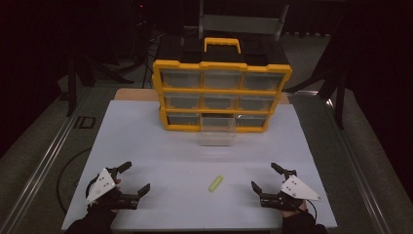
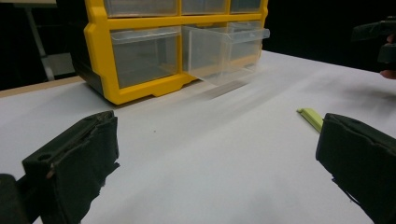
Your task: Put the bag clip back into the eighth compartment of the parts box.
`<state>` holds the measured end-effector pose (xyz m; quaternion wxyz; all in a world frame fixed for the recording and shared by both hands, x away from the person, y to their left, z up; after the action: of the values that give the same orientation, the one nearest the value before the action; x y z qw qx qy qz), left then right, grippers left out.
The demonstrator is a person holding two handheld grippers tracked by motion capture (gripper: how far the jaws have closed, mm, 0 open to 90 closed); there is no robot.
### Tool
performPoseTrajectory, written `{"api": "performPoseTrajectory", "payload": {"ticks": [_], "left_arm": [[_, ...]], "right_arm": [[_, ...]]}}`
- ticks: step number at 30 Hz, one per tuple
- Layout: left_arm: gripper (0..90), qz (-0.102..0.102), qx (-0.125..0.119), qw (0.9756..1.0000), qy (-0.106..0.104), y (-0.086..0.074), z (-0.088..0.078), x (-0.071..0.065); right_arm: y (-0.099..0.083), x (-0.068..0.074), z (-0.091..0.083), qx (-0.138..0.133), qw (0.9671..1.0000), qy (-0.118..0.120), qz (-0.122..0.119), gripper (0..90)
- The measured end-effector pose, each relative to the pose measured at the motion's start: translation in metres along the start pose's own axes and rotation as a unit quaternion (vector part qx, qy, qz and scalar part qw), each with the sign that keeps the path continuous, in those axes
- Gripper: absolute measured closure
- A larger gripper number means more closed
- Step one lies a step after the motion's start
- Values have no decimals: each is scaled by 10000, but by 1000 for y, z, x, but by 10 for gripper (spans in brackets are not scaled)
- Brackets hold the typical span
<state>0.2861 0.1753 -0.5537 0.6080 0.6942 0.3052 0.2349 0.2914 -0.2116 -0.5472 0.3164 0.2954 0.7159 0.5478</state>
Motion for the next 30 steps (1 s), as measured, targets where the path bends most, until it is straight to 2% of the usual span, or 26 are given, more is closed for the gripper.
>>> {"api": "performPoseTrajectory", "payload": {"ticks": [14,18,21,25,27,30], "left_arm": [[0,-74,-51,9999,-100,9,2,-4],[0,-20,-42,9998,-190,19,4,-9],[0,-50,-38,9996,-279,28,6,-12],[0,16,-8,9996,-288,38,8,-13],[0,-19,-28,9994,-343,50,12,-16],[0,75,-2,9991,-422,60,17,-19]], "right_arm": [[1,-1,0,-17,10000,-17,-1,92],[1,-2,0,-67,9999,-38,89,91],[1,-3,0,-27,9999,-82,79,92],[2,-3,0,-42,9999,-96,46,92],[2,-3,0,-28,9999,-95,55,92],[2,-2,0,-34,9999,-83,55,92]]}}
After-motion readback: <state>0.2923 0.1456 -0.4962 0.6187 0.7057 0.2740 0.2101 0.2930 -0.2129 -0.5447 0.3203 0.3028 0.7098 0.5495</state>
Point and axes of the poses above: each handheld gripper's, and its own axes: z roughly forward along the jaws, y roughly out of its top, x roughly to its left, the point moved 10 cm from there along z, roughly forward along the jaws, and after that the axes turned 5 degrees about -x, right-handed, at the moved point
